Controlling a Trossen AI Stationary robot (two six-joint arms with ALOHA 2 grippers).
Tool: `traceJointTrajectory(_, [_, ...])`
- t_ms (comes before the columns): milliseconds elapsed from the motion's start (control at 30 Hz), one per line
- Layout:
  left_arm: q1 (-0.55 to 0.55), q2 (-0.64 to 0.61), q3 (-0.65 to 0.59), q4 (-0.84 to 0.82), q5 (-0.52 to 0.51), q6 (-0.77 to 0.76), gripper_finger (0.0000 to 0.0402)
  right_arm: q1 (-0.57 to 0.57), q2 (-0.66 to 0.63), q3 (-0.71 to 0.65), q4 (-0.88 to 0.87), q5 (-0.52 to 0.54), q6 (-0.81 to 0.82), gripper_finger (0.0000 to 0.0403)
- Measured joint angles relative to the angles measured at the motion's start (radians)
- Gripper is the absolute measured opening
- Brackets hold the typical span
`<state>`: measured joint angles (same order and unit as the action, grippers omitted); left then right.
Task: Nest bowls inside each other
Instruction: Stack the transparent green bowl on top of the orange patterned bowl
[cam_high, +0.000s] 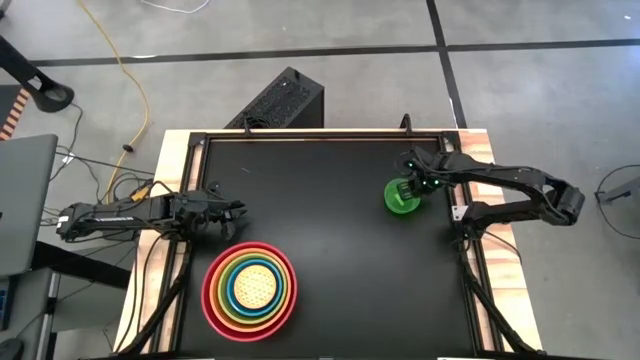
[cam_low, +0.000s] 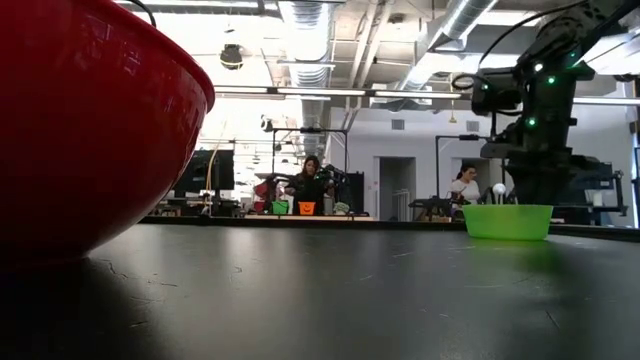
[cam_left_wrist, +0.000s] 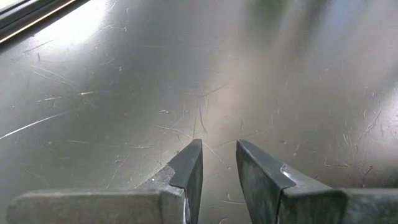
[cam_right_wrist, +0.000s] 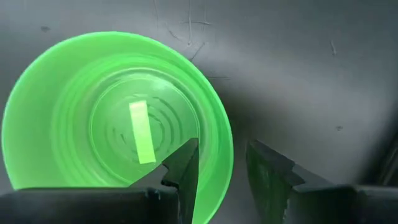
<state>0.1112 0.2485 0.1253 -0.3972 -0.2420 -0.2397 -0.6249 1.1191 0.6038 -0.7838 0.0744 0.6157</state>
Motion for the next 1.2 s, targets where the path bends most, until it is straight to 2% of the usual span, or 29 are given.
traceJointTrajectory(200, [0.000,0.000,0.000,0.000,0.000,0.000,0.0087,0.000,0.000,-0.037,0.050,-0.025,-0.007,0.0125])
traceJointTrajectory(467, [0.000,0.000,0.000,0.000,0.000,0.000,0.0087,0.000,0.000,-0.057,0.097,-0.048,-0.001,0.0014])
traceJointTrajectory(600, [0.000,0.000,0.000,0.000,0.000,0.000,0.0087,0.001,0.001,-0.017,0.089,-0.033,0.004,0.0012])
traceJointTrajectory(767, [0.000,0.000,0.000,0.000,0.000,0.000,0.0087,0.037,0.001,0.114,0.080,-0.046,0.021,0.0004])
traceJointTrajectory(900, [0.000,0.000,0.000,0.000,0.000,0.000,0.0087,0.158,0.001,0.263,0.090,-0.043,0.062,0.0003])
traceJointTrajectory(1000, [0.000,0.000,0.000,0.000,0.000,0.000,0.0087,0.315,0.026,0.388,0.126,0.012,0.098,0.0003])
traceJointTrajectory(1100, [0.000,0.000,0.000,0.000,0.000,0.000,0.0087,0.481,0.102,0.521,0.140,0.083,0.120,0.0002])
traceJointTrajectory(1200, [0.000,0.000,0.000,0.000,0.000,0.000,0.0087,0.627,0.236,0.671,0.144,0.127,0.120,0.0002])
